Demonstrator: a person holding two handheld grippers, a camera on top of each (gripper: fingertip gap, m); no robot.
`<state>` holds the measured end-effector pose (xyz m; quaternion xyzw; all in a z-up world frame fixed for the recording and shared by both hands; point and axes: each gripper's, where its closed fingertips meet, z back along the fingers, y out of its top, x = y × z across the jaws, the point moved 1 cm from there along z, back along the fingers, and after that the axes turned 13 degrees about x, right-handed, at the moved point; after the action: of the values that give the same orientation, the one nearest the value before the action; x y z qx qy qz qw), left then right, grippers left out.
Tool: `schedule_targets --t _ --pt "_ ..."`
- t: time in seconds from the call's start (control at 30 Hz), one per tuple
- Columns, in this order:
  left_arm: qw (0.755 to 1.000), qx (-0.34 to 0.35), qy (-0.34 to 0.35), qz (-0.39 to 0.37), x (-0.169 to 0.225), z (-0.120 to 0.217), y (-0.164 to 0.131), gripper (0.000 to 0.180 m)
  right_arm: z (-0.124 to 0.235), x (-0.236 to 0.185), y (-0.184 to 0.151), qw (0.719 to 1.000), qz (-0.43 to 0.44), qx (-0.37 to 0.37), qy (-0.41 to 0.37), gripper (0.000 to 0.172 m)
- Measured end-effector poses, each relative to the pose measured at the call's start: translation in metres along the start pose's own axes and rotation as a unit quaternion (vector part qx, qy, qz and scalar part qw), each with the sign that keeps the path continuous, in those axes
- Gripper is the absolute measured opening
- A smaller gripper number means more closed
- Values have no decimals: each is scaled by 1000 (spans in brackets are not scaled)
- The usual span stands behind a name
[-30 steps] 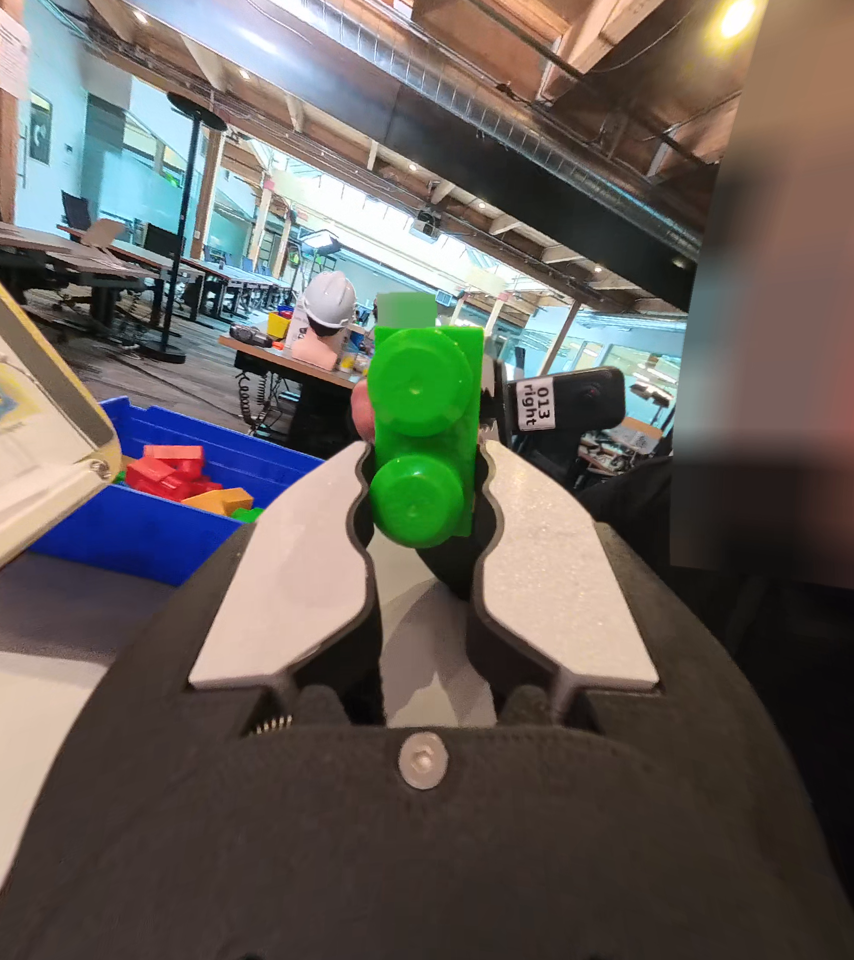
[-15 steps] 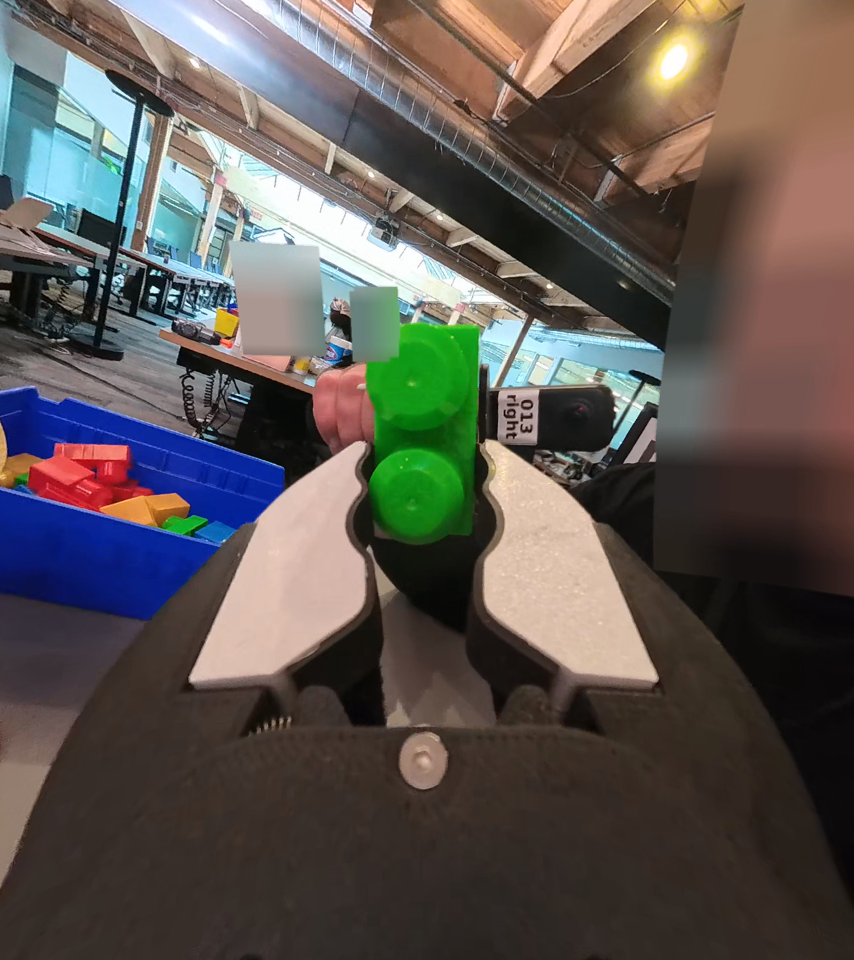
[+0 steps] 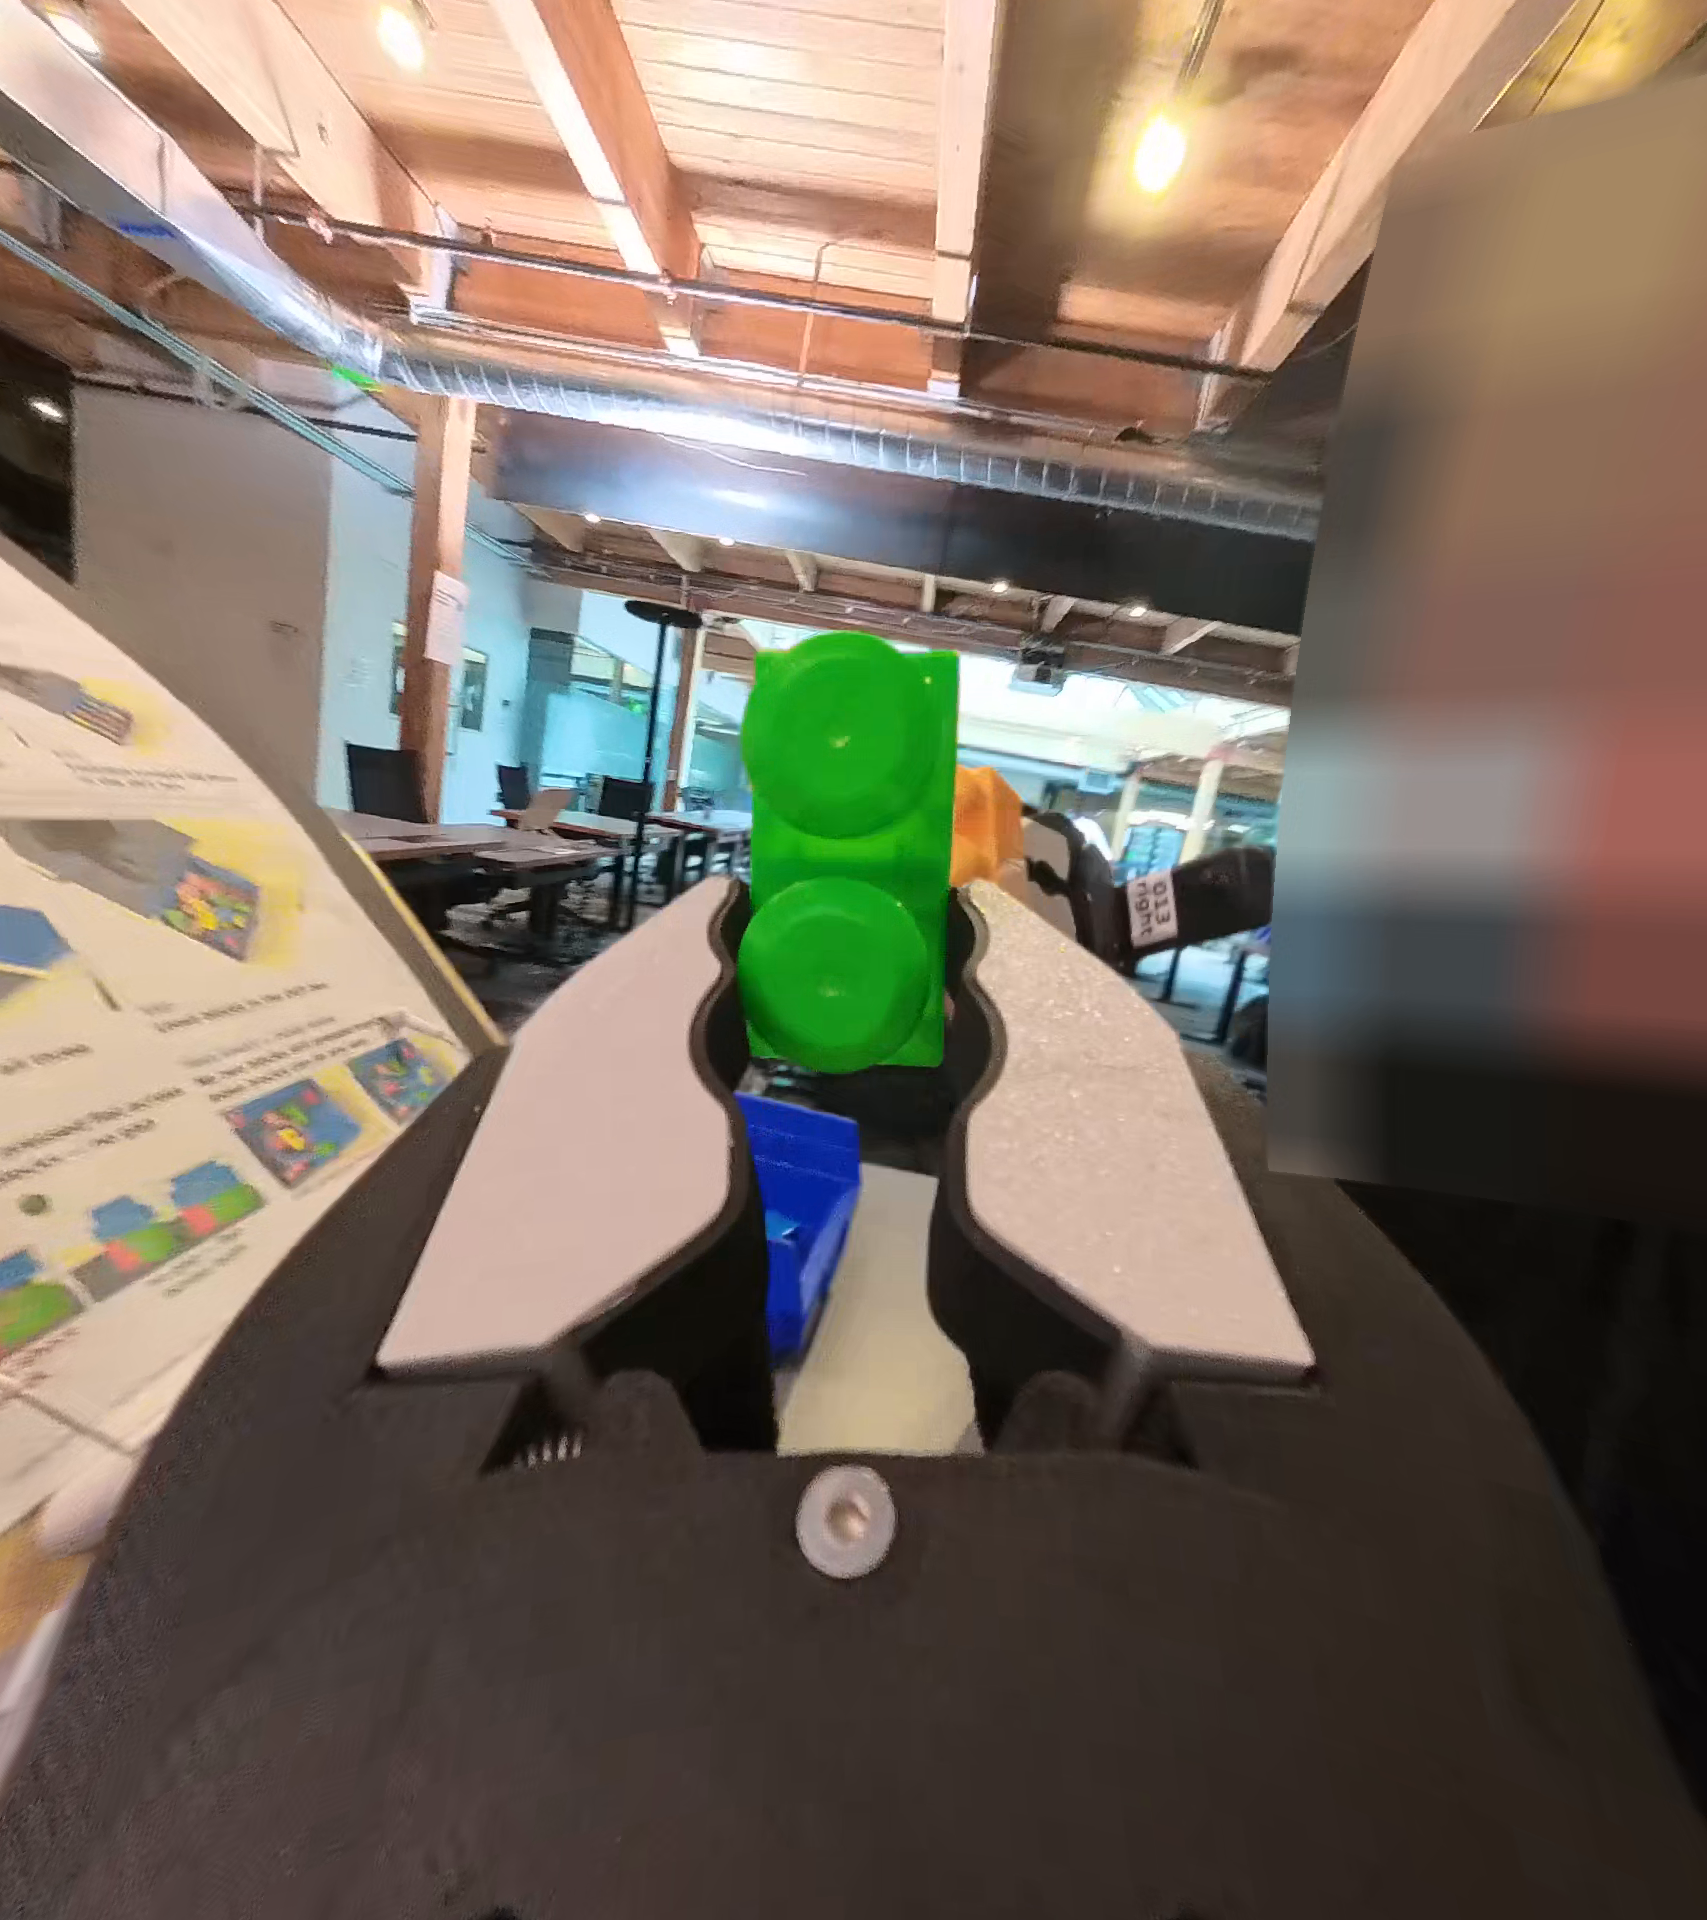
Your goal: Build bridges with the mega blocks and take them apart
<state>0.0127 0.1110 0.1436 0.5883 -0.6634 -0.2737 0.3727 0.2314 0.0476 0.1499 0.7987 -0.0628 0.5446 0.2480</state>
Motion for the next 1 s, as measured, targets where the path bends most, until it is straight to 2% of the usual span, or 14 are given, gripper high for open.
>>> schedule_targets --t 0.07,0.2,0.33,0.47,0.63,0.67,0.7,0.73,0.83,0.9,0.93,1.0 --pt "999 -17 13 -26 0 3 4 36 10 9 -24 999 7 -49 1 3" --pt "999 -27 -3 -19 -1 3 -1 36 28 9 -92 986 -1 -164 27 3" --pt "998 -52 -9 -20 1 -1 -10 36 61 -3 -165 955 -66 -280 74 4" --pt "997 -69 -16 -15 1 -5 -19 36 93 -36 -209 911 -132 -358 154 5" --pt "996 -87 -20 7 -2 -8 -34 35 129 -88 -233 825 -220 -447 266 7" --pt "996 -88 -21 12 -3 -9 -36 36 134 -91 -239 811 -231 -469 263 20" --pt "996 -89 -22 16 -3 -9 -37 36 139 -95 -242 797 -238 -487 267 42" --pt "995 -92 -22 19 -4 -9 -40 36 144 -98 -243 787 -242 -497 274 46" --pt "994 -103 -22 29 -6 -10 -47 36 142 -89 -238 796 -231 -496 260 52" --pt "993 -110 -21 36 -8 -12 -55 36 138 -79 -233 807 -205 -497 246 47" --pt "992 -118 -21 43 -9 -13 -60 36 131 -72 -228 819 -190 -489 234 44" --pt "989 -137 -23 50 -10 -16 -74 36 104 -55 -207 862 -181 -432 196 39"
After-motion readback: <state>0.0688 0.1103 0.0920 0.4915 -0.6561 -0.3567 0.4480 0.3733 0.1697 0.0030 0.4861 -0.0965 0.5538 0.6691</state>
